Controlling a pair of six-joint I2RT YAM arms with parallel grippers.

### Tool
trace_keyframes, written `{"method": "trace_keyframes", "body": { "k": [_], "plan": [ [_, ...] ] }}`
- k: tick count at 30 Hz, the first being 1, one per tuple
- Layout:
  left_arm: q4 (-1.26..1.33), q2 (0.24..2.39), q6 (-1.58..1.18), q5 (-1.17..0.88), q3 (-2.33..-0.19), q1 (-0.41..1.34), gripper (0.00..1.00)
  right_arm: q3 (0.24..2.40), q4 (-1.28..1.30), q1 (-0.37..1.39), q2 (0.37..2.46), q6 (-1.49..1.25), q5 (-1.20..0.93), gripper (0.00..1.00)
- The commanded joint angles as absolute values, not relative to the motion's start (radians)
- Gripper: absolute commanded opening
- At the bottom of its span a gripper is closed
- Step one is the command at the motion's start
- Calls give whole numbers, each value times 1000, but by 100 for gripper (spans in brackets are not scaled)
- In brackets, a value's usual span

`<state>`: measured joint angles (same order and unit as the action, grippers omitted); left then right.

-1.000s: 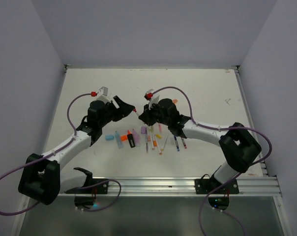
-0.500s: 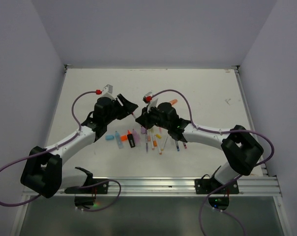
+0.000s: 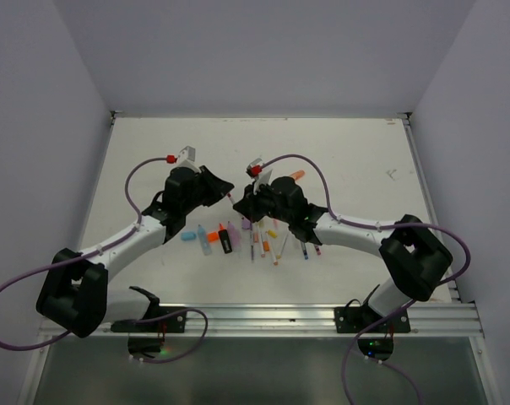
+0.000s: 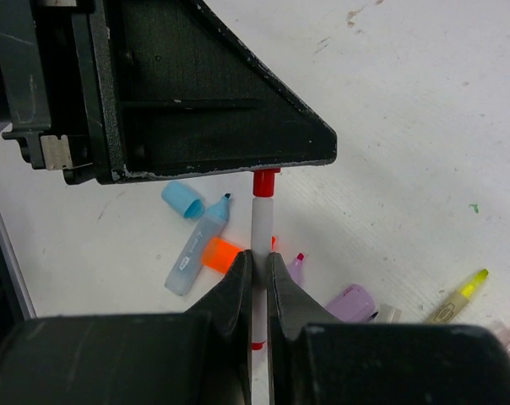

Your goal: Open the pen caps

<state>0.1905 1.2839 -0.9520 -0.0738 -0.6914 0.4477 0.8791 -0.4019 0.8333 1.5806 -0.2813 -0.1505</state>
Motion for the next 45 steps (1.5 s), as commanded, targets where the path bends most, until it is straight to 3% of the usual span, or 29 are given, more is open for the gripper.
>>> {"method": "trace_keyframes", "body": {
  "k": [1, 4, 5, 6, 9, 14, 18, 21, 22, 24, 45],
  "plan": [
    [195, 1284, -937, -66, -733, 459, 11, 884, -457, 842, 1557, -294, -161, 0],
    [192, 1275, -911, -69, -732, 459, 2, 893, -448, 841, 1555, -302, -179, 20],
    [192, 1270, -894, -71, -730, 460, 0, 896, -442, 842, 1557, -301, -183, 34],
    [192, 1267, -884, -74, -729, 460, 0, 903, -436, 842, 1559, -302, -183, 38],
    [198, 1249, -855, -90, -721, 463, 0, 922, -422, 842, 1574, -301, -187, 47],
    [227, 1209, -828, -107, -706, 471, 0, 963, -402, 842, 1600, -293, -195, 48],
    [250, 1187, -815, -117, -703, 477, 0, 992, -388, 842, 1620, -290, -196, 44],
    [267, 1178, -804, -118, -704, 480, 0, 994, -388, 841, 1617, -293, -196, 29],
    [270, 1177, -802, -114, -707, 480, 0, 993, -387, 841, 1615, -290, -193, 13],
    [273, 1172, -805, -98, -713, 480, 0, 980, -373, 842, 1603, -279, -180, 0],
    [269, 1210, -887, 5, -925, 275, 0, 764, -351, 845, 1512, -308, -117, 0]
  ]
}}
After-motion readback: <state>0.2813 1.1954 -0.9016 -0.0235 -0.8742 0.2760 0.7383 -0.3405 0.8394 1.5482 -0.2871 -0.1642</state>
